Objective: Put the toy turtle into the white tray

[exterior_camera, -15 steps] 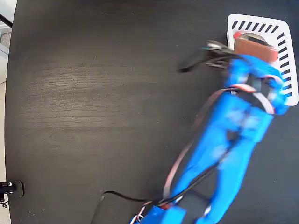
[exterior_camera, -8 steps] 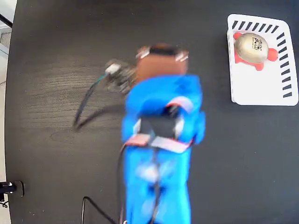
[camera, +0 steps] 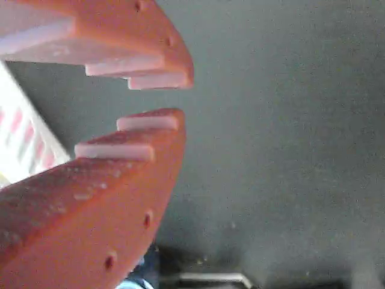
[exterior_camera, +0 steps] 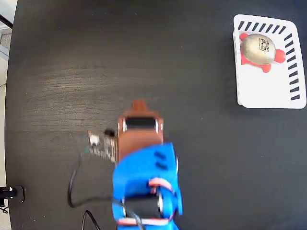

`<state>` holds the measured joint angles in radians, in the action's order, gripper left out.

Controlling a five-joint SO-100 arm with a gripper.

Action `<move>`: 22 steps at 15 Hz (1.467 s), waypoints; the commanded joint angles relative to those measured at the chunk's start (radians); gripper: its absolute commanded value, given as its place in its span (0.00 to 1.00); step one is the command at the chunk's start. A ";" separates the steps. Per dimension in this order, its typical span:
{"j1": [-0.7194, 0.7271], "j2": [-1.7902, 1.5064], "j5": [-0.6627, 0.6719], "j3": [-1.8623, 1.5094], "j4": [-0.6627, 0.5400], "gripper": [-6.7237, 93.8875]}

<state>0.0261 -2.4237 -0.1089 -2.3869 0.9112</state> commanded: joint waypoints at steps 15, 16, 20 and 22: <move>0.020 -0.830 0.035 -0.535 0.333 0.07; 0.012 -0.830 0.055 -0.535 0.333 0.07; 0.014 -0.830 0.058 -0.535 0.333 0.07; 0.014 -0.830 0.058 -0.535 0.333 0.07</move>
<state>0.0322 -3.2459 -0.0353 -2.9314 1.2364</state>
